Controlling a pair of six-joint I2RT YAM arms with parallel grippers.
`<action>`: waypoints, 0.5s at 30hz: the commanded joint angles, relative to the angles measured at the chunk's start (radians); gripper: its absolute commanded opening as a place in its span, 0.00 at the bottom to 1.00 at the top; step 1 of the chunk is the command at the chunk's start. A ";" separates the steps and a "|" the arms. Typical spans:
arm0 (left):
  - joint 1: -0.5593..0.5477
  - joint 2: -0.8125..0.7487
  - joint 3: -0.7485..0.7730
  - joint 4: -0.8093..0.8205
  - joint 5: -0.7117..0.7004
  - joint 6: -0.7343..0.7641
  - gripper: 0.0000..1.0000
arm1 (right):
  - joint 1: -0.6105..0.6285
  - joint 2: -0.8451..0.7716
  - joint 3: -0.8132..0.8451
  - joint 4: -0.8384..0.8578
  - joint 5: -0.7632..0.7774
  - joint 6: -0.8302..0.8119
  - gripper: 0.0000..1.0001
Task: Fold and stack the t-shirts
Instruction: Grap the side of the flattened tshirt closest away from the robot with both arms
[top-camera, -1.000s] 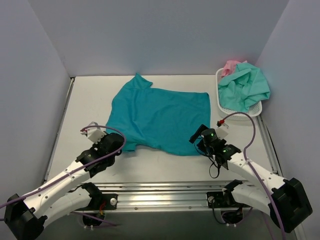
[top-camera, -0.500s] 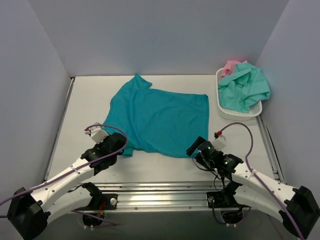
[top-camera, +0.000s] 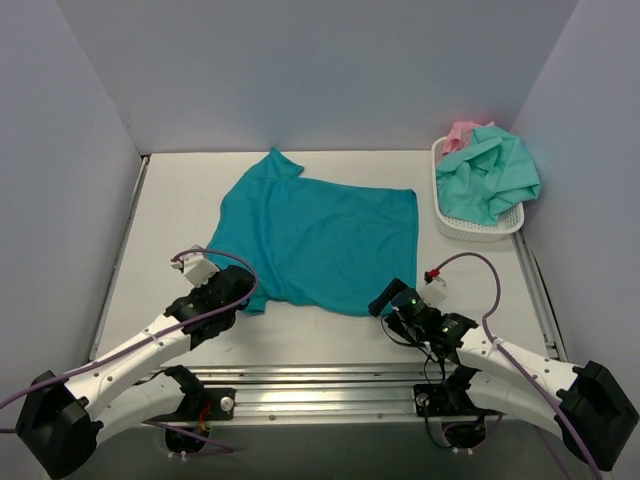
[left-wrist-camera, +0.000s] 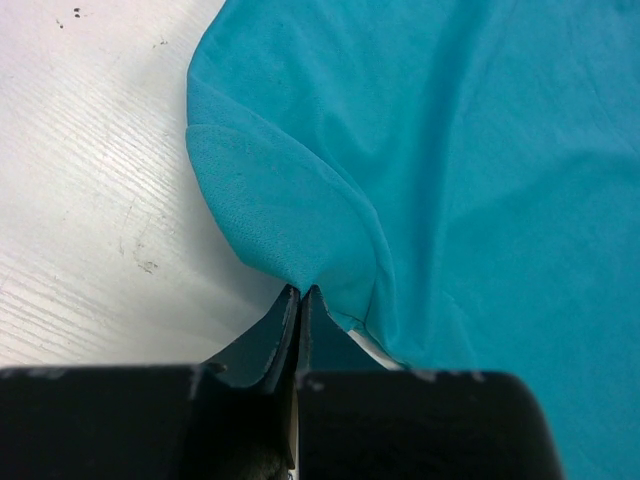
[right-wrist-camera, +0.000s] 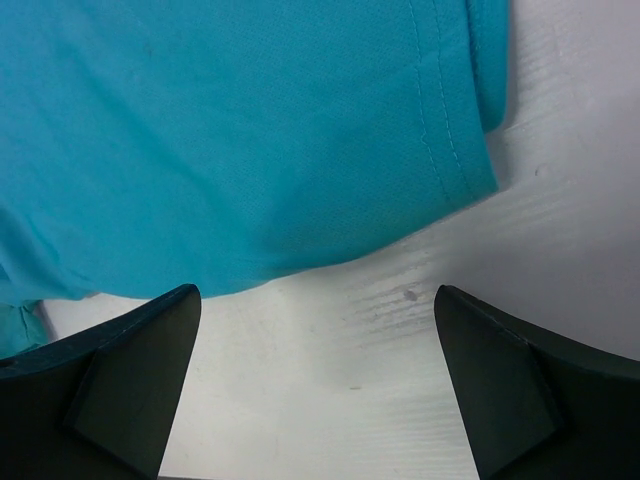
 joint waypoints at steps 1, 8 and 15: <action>0.007 0.004 0.016 0.026 -0.016 -0.028 0.02 | -0.028 0.035 -0.017 -0.006 0.009 -0.004 1.00; 0.007 -0.004 0.014 0.015 -0.022 -0.032 0.02 | -0.175 0.038 -0.035 0.030 0.006 -0.100 1.00; 0.007 -0.005 0.016 0.012 -0.027 -0.035 0.02 | -0.202 0.053 -0.037 0.085 0.006 -0.109 0.97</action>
